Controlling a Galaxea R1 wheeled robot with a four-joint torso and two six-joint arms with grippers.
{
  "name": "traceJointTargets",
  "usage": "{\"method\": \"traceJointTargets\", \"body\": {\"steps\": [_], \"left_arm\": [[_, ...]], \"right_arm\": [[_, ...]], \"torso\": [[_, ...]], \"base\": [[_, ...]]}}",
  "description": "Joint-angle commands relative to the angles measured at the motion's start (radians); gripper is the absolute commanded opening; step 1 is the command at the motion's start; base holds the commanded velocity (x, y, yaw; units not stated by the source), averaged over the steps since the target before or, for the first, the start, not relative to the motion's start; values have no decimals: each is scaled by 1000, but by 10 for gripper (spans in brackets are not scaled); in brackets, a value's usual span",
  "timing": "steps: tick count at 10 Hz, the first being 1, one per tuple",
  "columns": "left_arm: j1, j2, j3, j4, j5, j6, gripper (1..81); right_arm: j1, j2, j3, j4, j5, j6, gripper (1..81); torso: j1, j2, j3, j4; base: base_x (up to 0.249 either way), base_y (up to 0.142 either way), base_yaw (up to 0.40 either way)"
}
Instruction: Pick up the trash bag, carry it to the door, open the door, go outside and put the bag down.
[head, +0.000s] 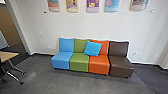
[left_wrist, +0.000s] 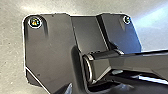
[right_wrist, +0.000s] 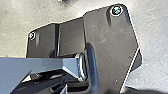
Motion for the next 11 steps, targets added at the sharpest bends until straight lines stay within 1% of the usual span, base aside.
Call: {"method": "traceJointTargets", "body": {"steps": [1,11], "left_arm": [[-29,-1,0,0,52,4,811],[-23,-1,2,4,54,6,811]], "right_arm": [[22,1,4,-4,-48,1,811],[13,5,4,-4,-48,5,811]], "torso": [[0,0,0,0],[0,0,0,0]], "base": [[186,0,0],[174,0,0]]}}
